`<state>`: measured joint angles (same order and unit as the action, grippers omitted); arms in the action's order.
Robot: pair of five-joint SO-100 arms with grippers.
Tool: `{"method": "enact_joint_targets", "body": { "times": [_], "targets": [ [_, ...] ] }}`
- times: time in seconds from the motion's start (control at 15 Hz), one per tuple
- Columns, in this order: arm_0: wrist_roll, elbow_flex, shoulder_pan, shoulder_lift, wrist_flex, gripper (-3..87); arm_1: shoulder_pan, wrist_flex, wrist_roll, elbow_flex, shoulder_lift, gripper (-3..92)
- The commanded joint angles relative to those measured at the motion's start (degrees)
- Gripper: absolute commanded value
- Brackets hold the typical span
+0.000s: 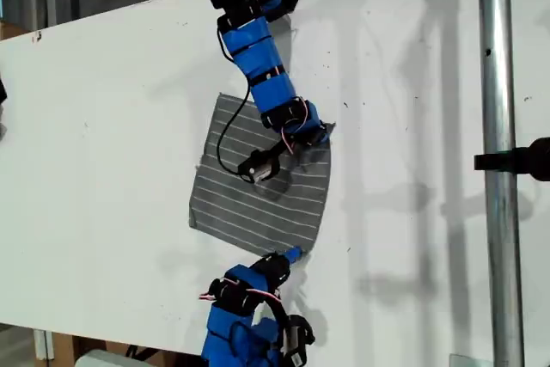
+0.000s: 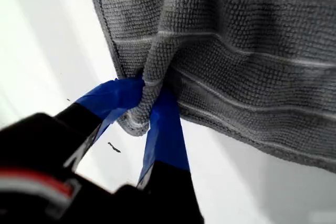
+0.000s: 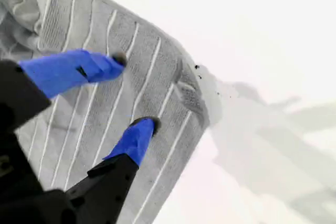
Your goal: Grasp corners of a towel and fold twice.
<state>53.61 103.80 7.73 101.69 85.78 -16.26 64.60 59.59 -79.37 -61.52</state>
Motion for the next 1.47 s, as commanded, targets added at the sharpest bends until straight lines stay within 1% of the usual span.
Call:
{"method": "enact_joint_targets", "body": {
  "times": [0.0,0.2,0.33,0.53,0.6,0.73,0.8,0.87,0.93,1.07,1.2,1.27,1.4],
  "targets": [
    [-0.7,1.3,0.4,-2.6,-3.2,32.8,0.2,0.0,-0.5,0.3,-5.1,-0.1],
    [0.7,7.9,-1.3,-5.7,-12.2,28.1,-0.2,0.0,-0.4,-0.2,-5.9,-0.1],
    [2.5,14.3,-4.3,-4.6,-15.8,26.1,-0.4,0.0,-0.3,-0.8,-7.0,-0.1],
    [1.7,20.8,-8.3,-2.3,-21.1,25.0,-0.5,-0.2,-0.3,-0.9,-7.4,-0.1],
    [1.9,22.1,-9.8,-3.9,-22.7,22.2,-0.5,-0.2,-0.2,-0.9,-7.5,-0.1],
    [5.1,20.8,-8.8,-8.7,-21.7,15.0,-0.8,0.1,0.0,-1.3,-8.1,-0.1],
    [7.4,20.6,-7.0,-9.5,-21.7,8.1,-0.8,0.1,0.1,-1.8,-8.5,-0.1],
    [9.8,20.7,-5.4,-8.8,-21.6,-2.8,-0.7,0.1,0.2,-2.1,-8.8,-0.1],
    [11.3,20.3,-2.6,-6.2,-21.1,-2.8,-0.6,0.1,0.2,-2.4,-9.1,-0.1],
    [13.6,17.3,0.6,1.3,-16.3,-2.7,-0.4,0.3,0.1,-2.8,-10.5,-0.1],
    [14.2,17.4,2.5,11.5,-15.3,-2.7,-0.6,0.3,-0.6,-2.6,-13.1,-0.1],
    [14.0,17.9,3.6,16.9,-15.9,-2.7,-1.9,0.3,-1.0,-2.1,-14.9,-0.1],
    [11.1,20.7,6.5,25.9,-20.6,-2.7,-6.1,0.3,-3.7,0.5,-16.8,-0.1]
  ]
}}
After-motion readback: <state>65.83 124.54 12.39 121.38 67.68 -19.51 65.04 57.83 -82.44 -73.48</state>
